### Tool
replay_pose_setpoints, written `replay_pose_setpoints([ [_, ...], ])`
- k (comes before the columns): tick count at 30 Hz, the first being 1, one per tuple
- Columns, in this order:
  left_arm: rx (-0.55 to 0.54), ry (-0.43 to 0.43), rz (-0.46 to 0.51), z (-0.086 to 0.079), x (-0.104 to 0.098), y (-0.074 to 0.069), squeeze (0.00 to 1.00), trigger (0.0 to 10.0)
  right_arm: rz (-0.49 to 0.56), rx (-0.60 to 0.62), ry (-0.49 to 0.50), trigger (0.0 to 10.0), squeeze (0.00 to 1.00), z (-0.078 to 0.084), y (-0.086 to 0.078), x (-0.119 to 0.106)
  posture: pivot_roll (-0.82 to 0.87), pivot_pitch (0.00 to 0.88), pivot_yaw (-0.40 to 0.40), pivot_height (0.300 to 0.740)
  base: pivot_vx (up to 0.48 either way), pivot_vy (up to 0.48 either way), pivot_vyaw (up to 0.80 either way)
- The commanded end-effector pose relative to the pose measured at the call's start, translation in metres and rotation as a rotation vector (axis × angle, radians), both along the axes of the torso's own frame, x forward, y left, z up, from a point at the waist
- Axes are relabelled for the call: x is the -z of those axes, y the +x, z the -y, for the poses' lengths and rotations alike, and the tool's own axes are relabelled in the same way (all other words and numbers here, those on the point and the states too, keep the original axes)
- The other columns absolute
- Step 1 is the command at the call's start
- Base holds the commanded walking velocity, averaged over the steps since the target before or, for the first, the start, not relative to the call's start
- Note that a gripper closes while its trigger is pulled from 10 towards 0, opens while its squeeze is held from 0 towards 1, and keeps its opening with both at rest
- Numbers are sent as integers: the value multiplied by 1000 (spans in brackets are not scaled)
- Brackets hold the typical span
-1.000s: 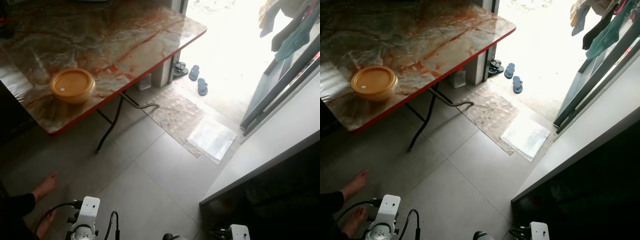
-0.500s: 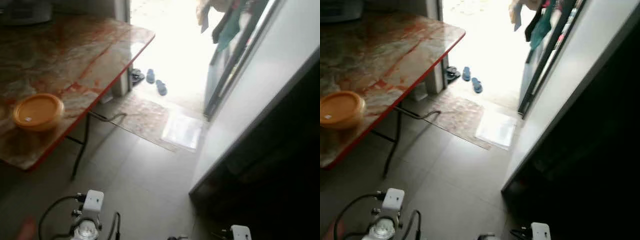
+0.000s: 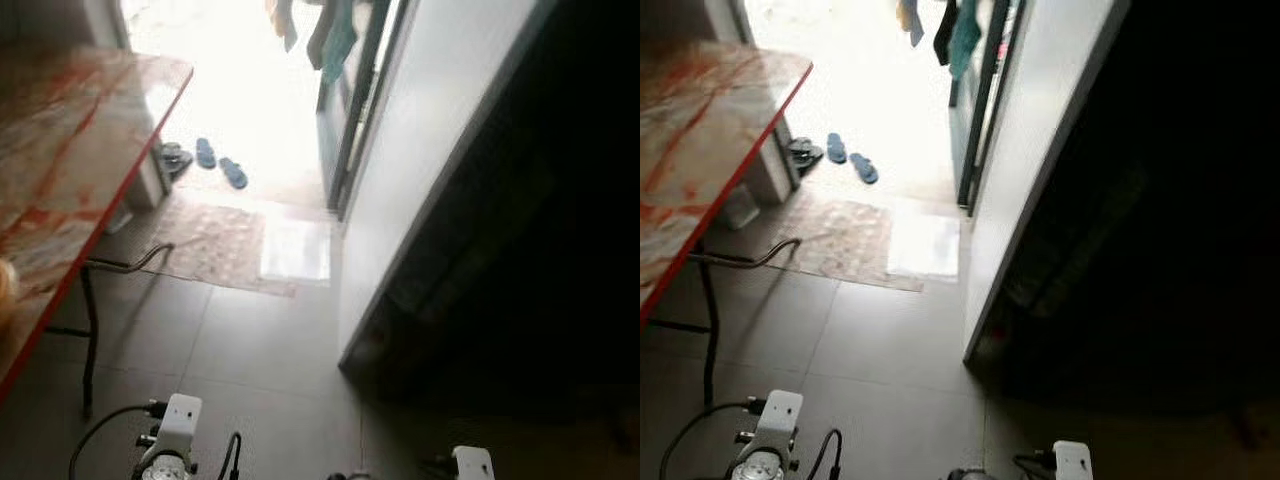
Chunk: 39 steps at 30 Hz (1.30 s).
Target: Restocking fridge
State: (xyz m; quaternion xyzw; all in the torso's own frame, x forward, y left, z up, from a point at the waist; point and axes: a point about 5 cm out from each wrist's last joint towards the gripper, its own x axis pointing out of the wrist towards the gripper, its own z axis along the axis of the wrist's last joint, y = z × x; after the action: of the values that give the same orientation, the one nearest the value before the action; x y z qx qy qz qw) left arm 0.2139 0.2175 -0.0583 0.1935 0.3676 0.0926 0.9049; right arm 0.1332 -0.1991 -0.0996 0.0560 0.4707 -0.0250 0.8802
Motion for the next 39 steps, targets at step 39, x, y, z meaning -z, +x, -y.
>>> replay_pose_setpoints([
  [39,0,-17,-33,3,5,-7,0,10000,-29,13,-3,10000,0,2,-7,2,-77,190,-43,740,0,0,-800],
])
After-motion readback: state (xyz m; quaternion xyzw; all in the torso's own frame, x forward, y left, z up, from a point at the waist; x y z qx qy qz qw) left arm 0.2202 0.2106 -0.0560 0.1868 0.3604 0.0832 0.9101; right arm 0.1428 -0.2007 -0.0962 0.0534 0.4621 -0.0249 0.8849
